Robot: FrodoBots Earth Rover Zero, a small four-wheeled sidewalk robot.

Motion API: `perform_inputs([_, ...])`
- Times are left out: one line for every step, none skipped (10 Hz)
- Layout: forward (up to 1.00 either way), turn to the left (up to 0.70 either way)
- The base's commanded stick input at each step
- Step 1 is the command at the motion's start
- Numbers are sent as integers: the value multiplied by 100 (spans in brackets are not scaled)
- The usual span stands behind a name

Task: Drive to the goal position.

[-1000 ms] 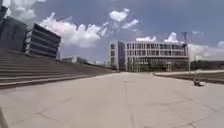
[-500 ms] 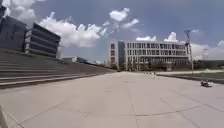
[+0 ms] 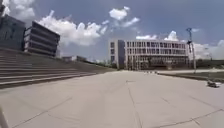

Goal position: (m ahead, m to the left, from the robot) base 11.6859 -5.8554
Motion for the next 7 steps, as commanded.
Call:
perform_inputs([70,0])
perform_inputs([70,0])
perform_inputs([70,0])
perform_inputs([70,0])
perform_inputs([70,0])
perform_inputs([70,0])
perform_inputs([70,0])
